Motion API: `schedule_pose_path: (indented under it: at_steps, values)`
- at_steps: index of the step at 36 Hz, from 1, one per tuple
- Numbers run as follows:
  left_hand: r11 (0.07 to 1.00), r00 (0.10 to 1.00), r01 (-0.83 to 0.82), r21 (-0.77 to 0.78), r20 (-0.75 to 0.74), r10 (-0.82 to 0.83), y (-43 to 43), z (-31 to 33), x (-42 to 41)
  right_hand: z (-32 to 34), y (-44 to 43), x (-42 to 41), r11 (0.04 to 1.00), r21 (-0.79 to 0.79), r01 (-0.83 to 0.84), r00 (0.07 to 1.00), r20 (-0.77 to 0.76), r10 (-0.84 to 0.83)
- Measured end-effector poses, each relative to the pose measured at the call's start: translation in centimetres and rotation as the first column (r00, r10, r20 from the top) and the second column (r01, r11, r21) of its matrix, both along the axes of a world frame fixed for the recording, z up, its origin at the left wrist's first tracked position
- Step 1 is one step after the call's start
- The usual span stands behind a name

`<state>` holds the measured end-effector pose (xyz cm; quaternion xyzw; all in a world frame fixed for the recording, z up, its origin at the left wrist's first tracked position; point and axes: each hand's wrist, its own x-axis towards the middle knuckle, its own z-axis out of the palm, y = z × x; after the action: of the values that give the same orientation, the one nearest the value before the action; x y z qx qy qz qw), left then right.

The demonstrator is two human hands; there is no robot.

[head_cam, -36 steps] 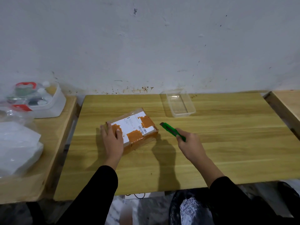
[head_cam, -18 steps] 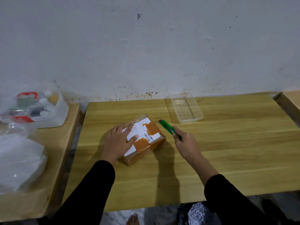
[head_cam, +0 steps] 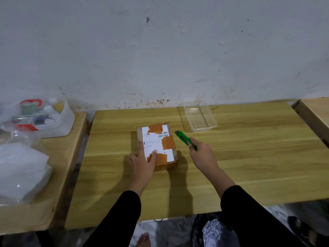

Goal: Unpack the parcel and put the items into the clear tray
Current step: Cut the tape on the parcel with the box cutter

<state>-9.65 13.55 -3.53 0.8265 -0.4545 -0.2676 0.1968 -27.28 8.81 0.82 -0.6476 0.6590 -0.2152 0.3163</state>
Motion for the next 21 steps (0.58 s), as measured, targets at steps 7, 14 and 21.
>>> schedule_pose_path:
  at_steps: [7,14,21]
  values:
    - [0.998,0.988,-0.029,-0.047,-0.155,0.021,-0.2,-0.8,0.3,0.4,0.0,0.9,0.999,-0.023,-0.049,0.998,-0.050,0.048]
    - [0.996,0.979,-0.048,-0.072,-0.202,0.032,-0.2,-1.0,0.3,0.7,-0.4,1.8,0.996,-0.019,-0.082,0.988,-0.132,0.078]
    - [0.994,0.971,-0.075,-0.080,-0.233,0.054,-0.2,-1.0,0.2,0.8,-0.1,2.4,0.995,-0.044,-0.088,0.974,-0.214,0.077]
